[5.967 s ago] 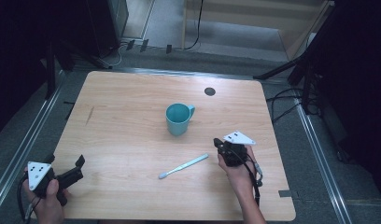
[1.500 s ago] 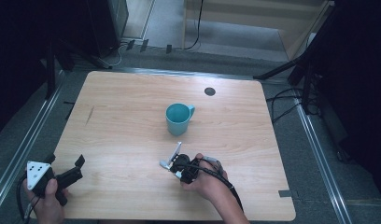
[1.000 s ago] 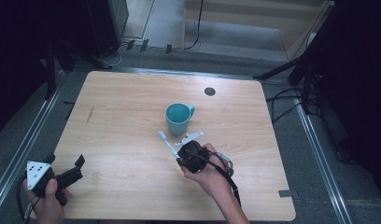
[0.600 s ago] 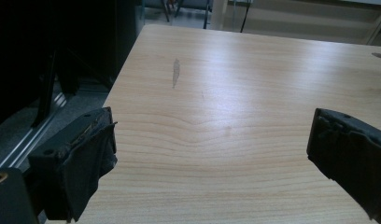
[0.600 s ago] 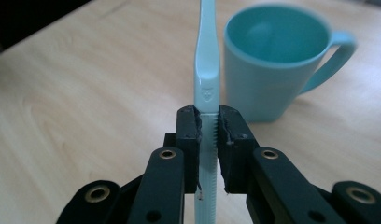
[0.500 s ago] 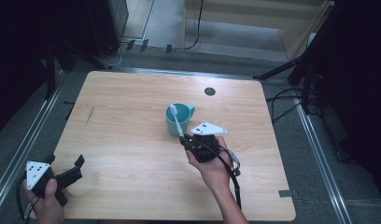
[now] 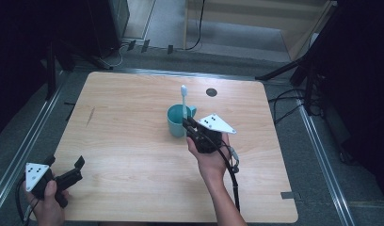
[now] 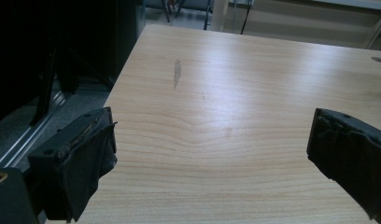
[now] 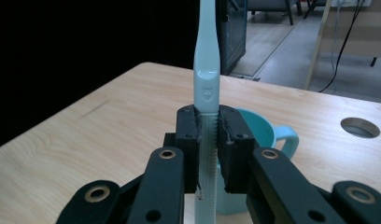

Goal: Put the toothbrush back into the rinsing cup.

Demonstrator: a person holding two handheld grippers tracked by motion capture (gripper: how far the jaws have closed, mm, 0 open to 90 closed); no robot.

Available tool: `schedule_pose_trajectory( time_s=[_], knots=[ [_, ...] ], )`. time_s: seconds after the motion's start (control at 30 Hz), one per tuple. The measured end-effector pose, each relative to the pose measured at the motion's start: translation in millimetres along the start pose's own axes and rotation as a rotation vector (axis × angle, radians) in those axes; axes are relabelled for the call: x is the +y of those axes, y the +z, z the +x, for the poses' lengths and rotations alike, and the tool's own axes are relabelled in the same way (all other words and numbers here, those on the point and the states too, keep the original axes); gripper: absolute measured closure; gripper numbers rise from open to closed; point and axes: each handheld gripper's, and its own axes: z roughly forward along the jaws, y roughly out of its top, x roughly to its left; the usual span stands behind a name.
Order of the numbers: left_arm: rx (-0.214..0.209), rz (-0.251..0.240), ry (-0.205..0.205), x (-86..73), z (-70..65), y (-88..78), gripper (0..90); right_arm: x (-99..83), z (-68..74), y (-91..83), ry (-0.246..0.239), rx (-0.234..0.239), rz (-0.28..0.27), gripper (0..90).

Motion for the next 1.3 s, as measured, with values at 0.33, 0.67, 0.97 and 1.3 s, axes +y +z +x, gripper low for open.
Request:
schedule_pose_trajectory(
  time_s=[0.33,0.67,0.97,1.3],
  knots=[
    [-0.001,-0.003,-0.004,0.0,0.7,0.1,1.4,11.8,0.0,16.1,-0.017,-0.041,-0.102,79.9],
    [-0.001,-0.002,-0.004,0.0,0.7,0.1,1.4,19.0,-10.0,25.1,0.009,-0.062,-0.150,79.9],
    [-0.002,-0.001,-0.006,0.1,1.0,0.0,1.4,20.5,-17.0,42.0,0.018,-0.076,-0.153,79.9],
    [-0.002,-0.001,-0.007,0.1,1.3,-0.1,1.4,4.8,-18.3,67.7,0.013,-0.084,-0.096,79.9]
  ],
)
